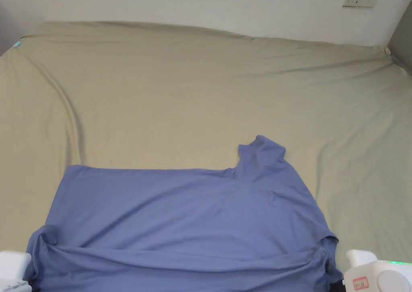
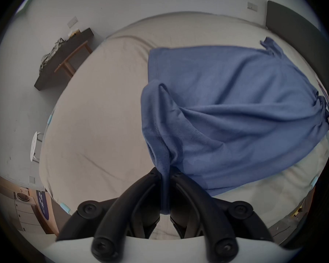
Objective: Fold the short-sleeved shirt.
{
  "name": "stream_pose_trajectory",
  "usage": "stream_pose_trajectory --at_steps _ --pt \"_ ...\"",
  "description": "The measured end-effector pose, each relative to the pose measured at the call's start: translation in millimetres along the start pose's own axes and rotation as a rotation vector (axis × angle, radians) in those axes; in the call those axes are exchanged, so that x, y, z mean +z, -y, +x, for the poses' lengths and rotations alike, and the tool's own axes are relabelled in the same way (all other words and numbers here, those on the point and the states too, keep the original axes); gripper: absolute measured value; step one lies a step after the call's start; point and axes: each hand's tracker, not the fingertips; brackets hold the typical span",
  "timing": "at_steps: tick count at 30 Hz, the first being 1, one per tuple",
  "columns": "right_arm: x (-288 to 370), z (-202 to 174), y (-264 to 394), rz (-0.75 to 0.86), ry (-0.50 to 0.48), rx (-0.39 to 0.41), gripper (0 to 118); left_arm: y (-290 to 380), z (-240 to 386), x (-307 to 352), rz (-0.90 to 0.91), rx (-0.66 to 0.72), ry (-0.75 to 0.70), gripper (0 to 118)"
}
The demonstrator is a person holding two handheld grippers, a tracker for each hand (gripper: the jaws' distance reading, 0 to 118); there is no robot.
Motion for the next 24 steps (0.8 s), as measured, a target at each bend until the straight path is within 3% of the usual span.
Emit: stream_pose_trajectory --at_steps 4,6,8,9,10,12,15,19,24 --pt "-14.7 3.1 -1.4 -0.017 -0.005 -0.016 9 2.0 -2.8 -17.4 -0.02 0.026 0.002 5" --pt "-7.1 -0.1 -3.4 -0.008 0.0 -0.007 23 -2.2 -4.6 -16.0 -0.028 0.034 0.002 12" --pt "-1.1 -2.1 -7.7 0.012 0.055 0.044 86 -5.5 -6.5 -12.8 -0.023 0.014 -0.028 57" --pt "2.7 -2.3 -11.7 0.032 0.115 0.06 109 -10.0 -6.7 -5.9 -0.02 -0.007 -0.1 81" --pt "8.5 -0.9 -17.5 0.077 0.143 0.072 114 -14.5 -7.2 7.2 0.009 -0.013 -0.165 94" --pt "33.4 -1.8 -26.6 0.257 0.147 0.073 115 -27.1 -12.4 32.5 0.162 0.02 -0.167 96" --pt "91.5 -20.7 -42.0 0.544 0.115 0.076 101 -56.3 -15.4 76.4 0.372 0.112 -0.098 98" --pt "164.1 -68.7 -53.7 0.803 0.091 0.187 110 -94.1 -1.2 133.9 0.641 0.187 -0.049 98" --pt "221.6 -135.8 -45.6 1.06 0.116 0.306 109 -119.6 31.1 182.4 0.901 0.194 -0.01 93"
